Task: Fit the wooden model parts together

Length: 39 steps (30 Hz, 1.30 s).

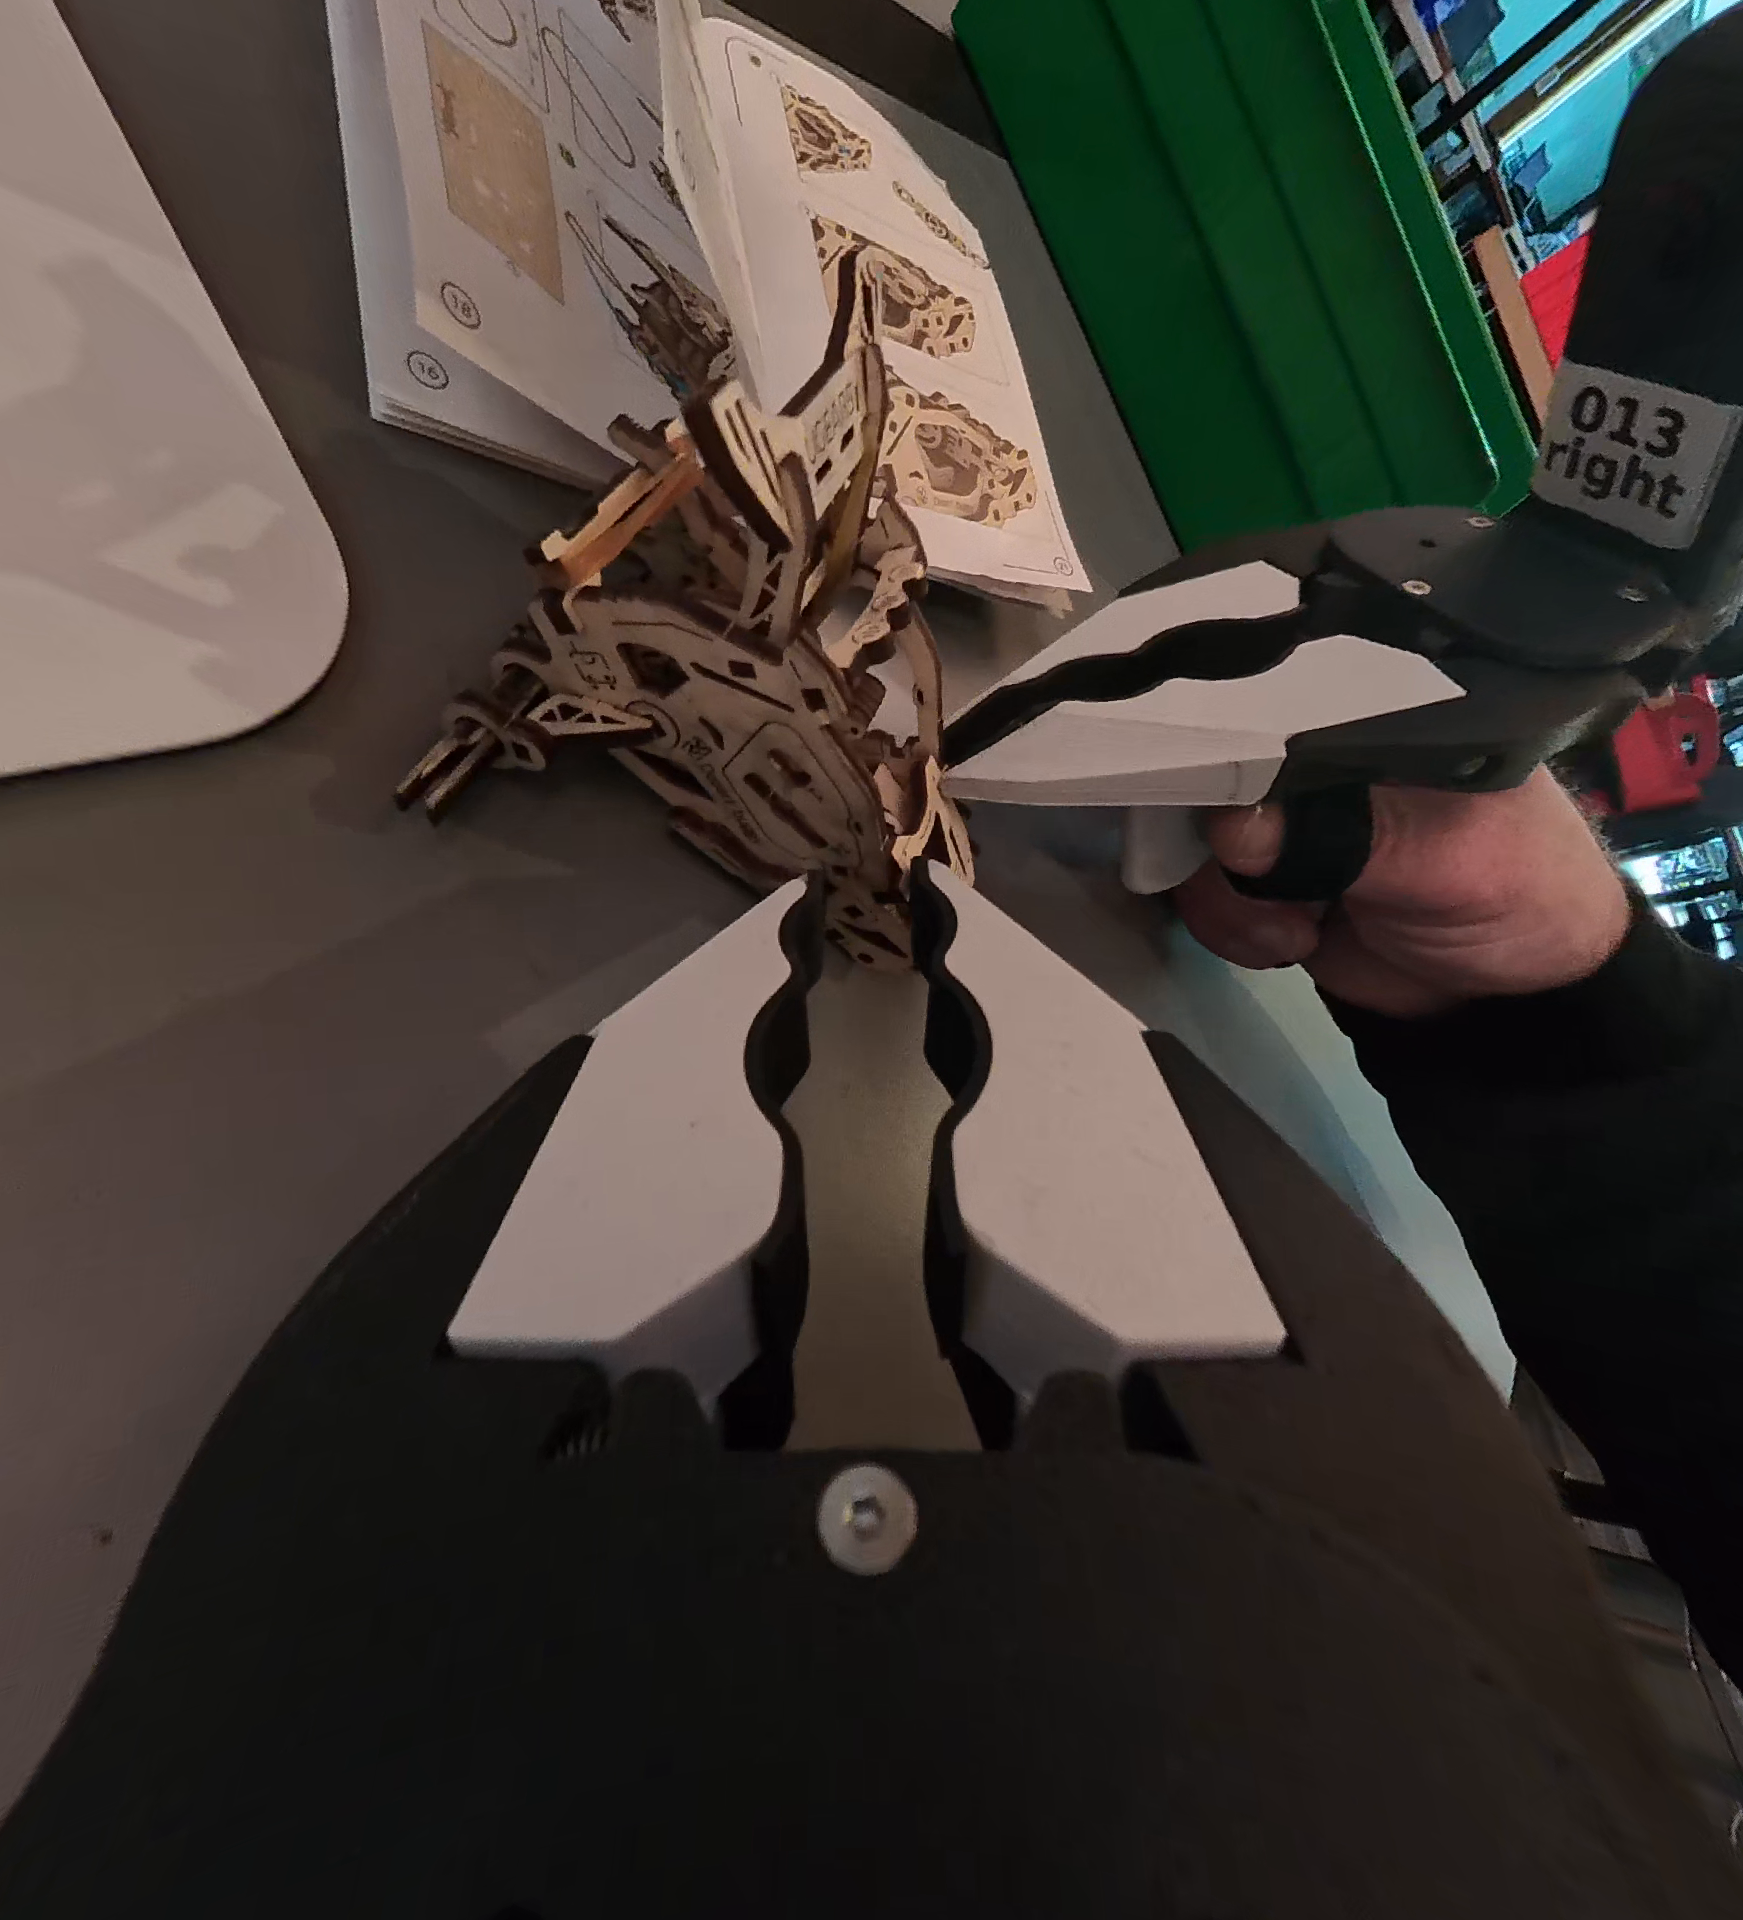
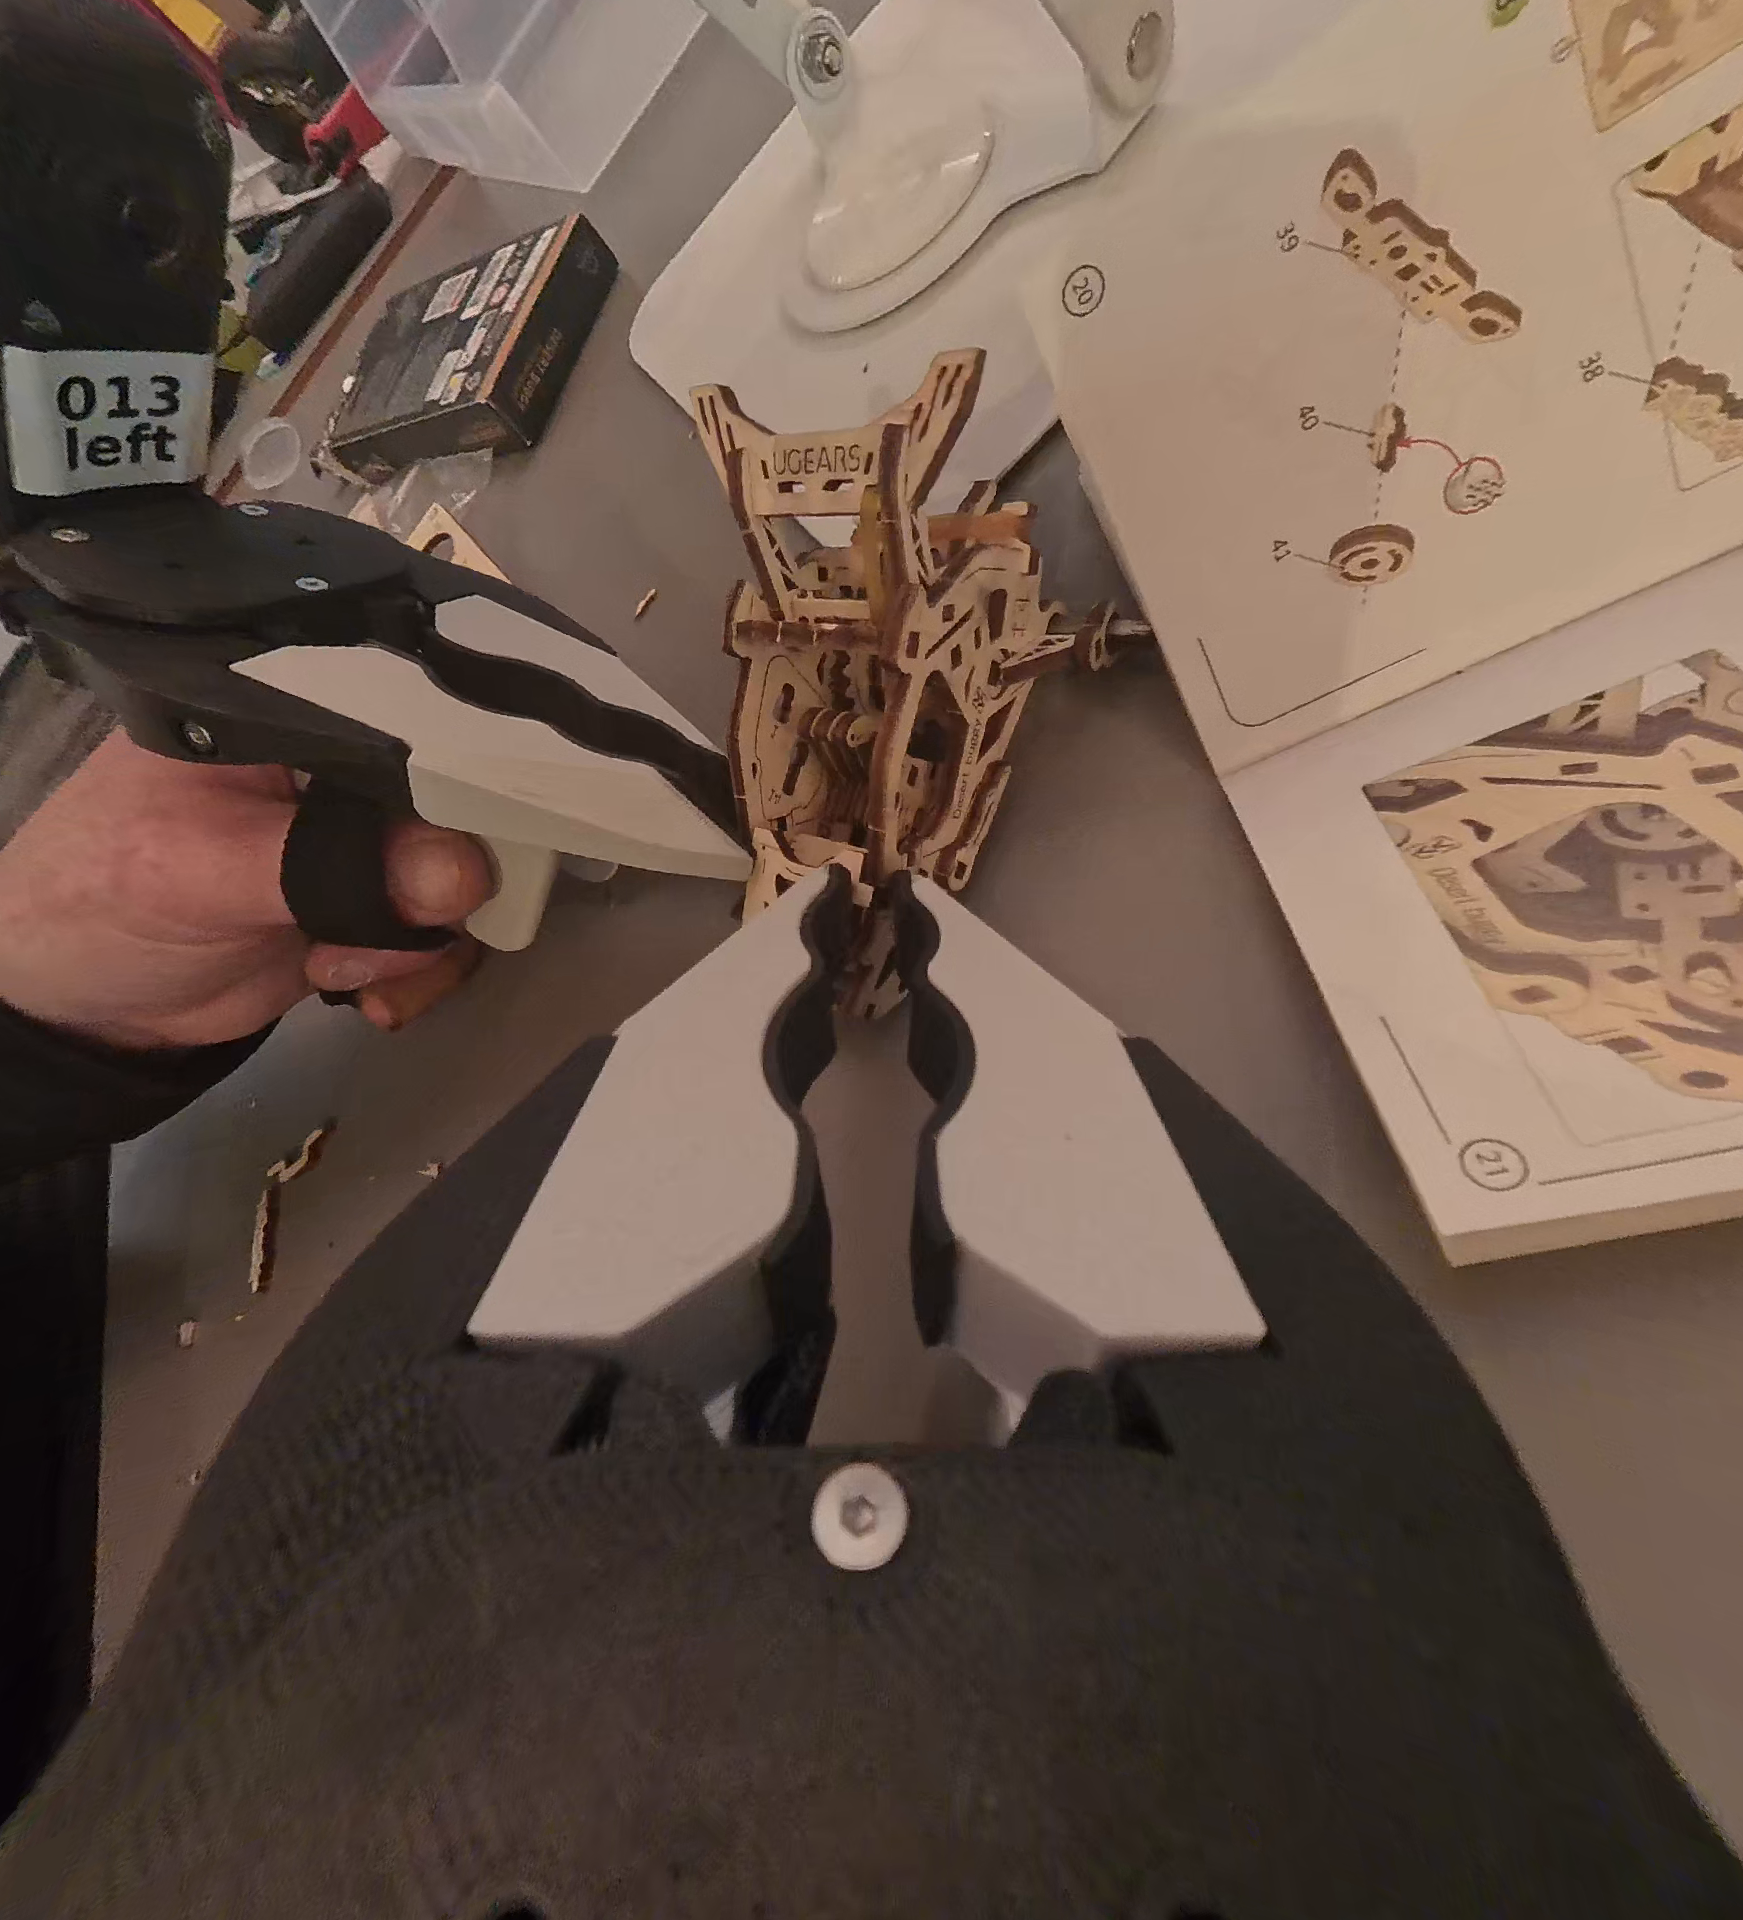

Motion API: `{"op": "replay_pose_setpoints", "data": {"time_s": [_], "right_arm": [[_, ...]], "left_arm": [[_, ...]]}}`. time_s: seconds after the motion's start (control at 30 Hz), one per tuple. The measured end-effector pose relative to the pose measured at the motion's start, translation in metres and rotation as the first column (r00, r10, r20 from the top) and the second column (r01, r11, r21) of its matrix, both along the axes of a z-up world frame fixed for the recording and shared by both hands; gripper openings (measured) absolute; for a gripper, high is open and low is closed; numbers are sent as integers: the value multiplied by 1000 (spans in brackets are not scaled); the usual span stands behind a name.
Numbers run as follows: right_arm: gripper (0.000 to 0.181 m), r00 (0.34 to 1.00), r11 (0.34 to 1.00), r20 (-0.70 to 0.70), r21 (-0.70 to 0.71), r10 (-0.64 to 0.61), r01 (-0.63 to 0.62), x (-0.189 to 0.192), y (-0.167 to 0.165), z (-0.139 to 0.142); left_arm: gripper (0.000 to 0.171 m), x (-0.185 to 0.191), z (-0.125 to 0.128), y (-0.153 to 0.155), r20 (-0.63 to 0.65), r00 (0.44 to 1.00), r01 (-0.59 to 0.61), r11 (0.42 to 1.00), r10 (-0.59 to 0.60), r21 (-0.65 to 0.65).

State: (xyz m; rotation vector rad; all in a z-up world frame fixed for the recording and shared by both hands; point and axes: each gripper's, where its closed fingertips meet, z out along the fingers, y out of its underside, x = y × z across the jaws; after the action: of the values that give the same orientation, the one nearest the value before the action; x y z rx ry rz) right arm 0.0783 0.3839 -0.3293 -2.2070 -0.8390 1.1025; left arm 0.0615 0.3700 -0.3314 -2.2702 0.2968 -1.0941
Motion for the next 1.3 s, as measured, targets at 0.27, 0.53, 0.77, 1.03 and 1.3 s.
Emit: {"op": "replay_pose_setpoints", "data": {"time_s": [0.27,0.53,0.77,1.03,1.3], "right_arm": [[6,995,999,91,32,-40,37,-3,4,-1],[6,987,998,148,30,-64,60,-4,8,-2],[6,982,996,166,27,-92,89,-5,13,-2],[4,983,998,172,-5,-57,59,-4,-31,5],[8,995,1000,100,-15,-14,15,-1,-104,7]], "left_arm": [[14,-4,-1,7,-53,999,-3,1000,4,21],[11,-5,-2,10,-28,1000,-5,1000,5,8],[12,-6,-2,16,10,1000,-27,999,28,-24],[11,-4,0,-31,78,994,89,992,-82,-85],[15,-9,9,-109,56,982,182,983,-180,-36]]}}
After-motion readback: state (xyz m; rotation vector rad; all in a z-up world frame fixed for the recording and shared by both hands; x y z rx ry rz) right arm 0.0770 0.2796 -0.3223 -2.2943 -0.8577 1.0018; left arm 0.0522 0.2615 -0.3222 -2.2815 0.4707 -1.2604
